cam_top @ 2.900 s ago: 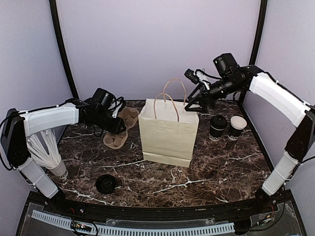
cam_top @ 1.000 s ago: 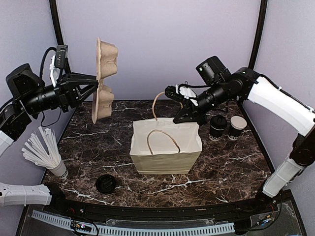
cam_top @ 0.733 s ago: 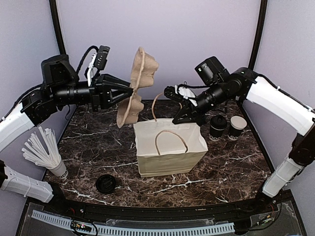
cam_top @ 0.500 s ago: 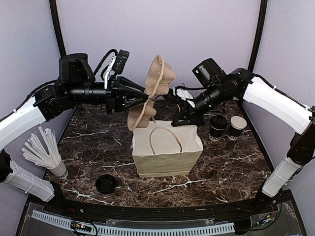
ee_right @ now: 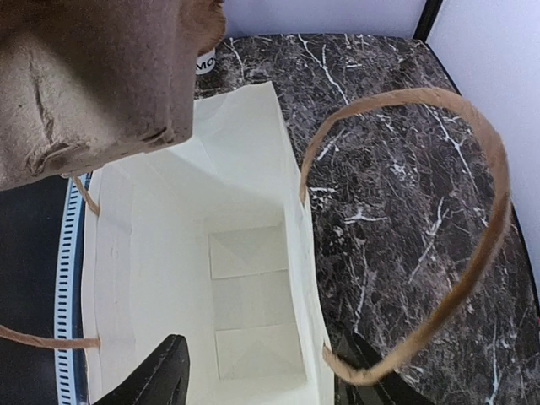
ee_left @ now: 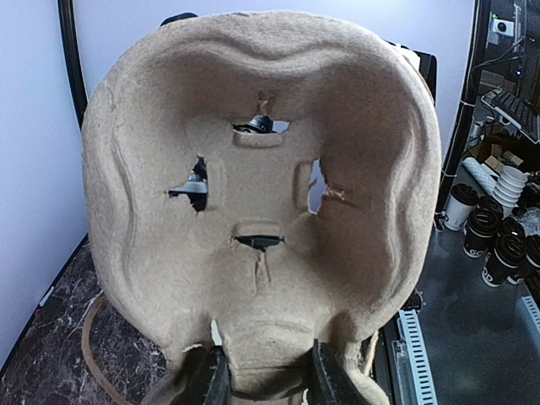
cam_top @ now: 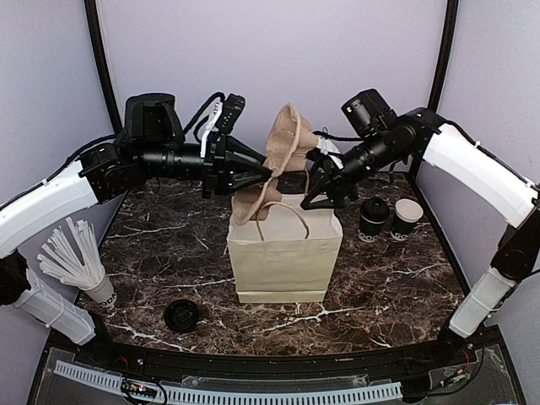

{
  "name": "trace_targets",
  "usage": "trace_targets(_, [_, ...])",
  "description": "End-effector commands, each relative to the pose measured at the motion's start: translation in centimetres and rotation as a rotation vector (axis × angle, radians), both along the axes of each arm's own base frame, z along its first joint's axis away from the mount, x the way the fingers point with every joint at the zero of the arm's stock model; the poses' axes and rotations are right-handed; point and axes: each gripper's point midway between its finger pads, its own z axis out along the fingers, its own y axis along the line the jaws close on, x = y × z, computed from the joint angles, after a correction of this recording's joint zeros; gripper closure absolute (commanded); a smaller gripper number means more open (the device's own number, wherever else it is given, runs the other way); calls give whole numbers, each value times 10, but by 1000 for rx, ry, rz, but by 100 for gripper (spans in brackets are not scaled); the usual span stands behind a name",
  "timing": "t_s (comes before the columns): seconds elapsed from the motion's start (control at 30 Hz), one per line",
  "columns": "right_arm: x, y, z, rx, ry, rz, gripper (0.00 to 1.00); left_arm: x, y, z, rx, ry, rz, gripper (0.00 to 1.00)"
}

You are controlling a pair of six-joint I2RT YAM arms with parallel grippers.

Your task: Pack the takeout coffee

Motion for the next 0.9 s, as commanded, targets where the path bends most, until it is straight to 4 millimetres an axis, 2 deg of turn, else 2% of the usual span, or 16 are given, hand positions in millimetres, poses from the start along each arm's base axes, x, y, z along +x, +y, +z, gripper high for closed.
trace_targets(0.0, [2,-17,29,59,-57,-33,37,4,-6,15,-11,-67,-10,76])
trace_targets(0.13, [-2,-30,31,61,-75,-46,33,10,-16,13,18,-61,-31,76])
trace_targets(0.23, [-8,-39,29,48,-90,-45,33,16,-25,8,36,-52,-46,76])
trace_targets(0.27, [-12,-41,29,47,-96,-34,35,16,-26,12,31,-55,-51,76])
trace_targets(0.43, [-52,-49,31,95,-64,101,41,22,-26,20,15,-49,-30,77])
trace_targets(0.53, [-79,-49,41,164,-36,183,42,30,-23,22,1,-19,6,77])
trace_targets(0.6, [-88,-47,46,191,-46,206,41,34,-22,21,-1,3,21,77])
trace_targets(0.77, [-90,-46,31,158,-69,196,39,37,-19,22,-15,45,53,77])
trace_targets(0.87, [-86,-31,17,113,-112,164,39,41,-17,23,-21,48,82,77])
